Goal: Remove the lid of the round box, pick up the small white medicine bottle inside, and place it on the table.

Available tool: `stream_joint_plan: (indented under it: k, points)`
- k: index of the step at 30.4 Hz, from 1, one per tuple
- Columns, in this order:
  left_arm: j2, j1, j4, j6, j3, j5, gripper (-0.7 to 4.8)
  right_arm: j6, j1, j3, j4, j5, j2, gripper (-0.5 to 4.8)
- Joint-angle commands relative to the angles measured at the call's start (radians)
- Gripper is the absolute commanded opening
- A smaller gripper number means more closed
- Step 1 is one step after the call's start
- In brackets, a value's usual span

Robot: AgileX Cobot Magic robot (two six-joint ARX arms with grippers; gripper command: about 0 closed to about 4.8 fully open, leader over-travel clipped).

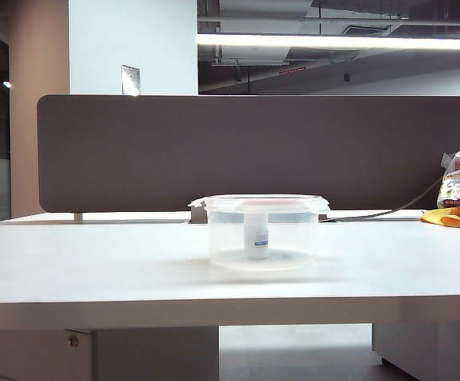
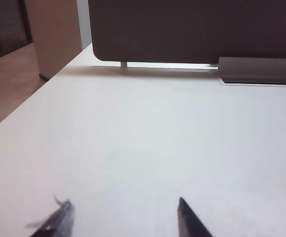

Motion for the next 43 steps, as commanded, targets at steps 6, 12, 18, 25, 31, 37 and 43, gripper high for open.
stream_joint_plan:
  k: [6, 12, 18, 25, 31, 37, 43]
  points:
    - [0.000, 0.000, 0.017, -0.007, 0.000, 0.055, 2.73, 0.175, 0.001, -0.004, 0.200, -0.211, 0.000, -0.06]
    - [0.000, 0.000, 0.018, -0.147, 0.000, 0.174, 2.73, 0.276, 0.001, -0.003, 0.228, -0.226, 0.000, -0.06]
    - [0.000, 0.000, 0.018, -0.370, 0.000, 0.405, 2.73, 0.400, 0.002, -0.003, 0.226, -0.248, 0.000, -0.06]
    - [0.000, 0.000, 0.018, -0.414, 0.000, 0.538, 2.73, 0.413, 0.002, -0.003, 0.108, -0.266, 0.000, -0.06]
    - [0.000, 0.000, 0.018, -0.479, 0.000, 0.531, 2.08, 0.413, 0.002, -0.003, 0.048, -0.267, 0.000, -0.06]
    - [0.000, 0.000, 0.027, -0.497, 0.005, 0.552, -0.06, 0.413, 0.002, 0.017, 0.047, -0.267, 0.000, -0.06]
    - [0.000, -0.001, 0.023, -0.500, 0.027, 0.595, -0.06, 0.407, 0.002, 0.064, 0.010, -0.267, 0.001, -0.06]
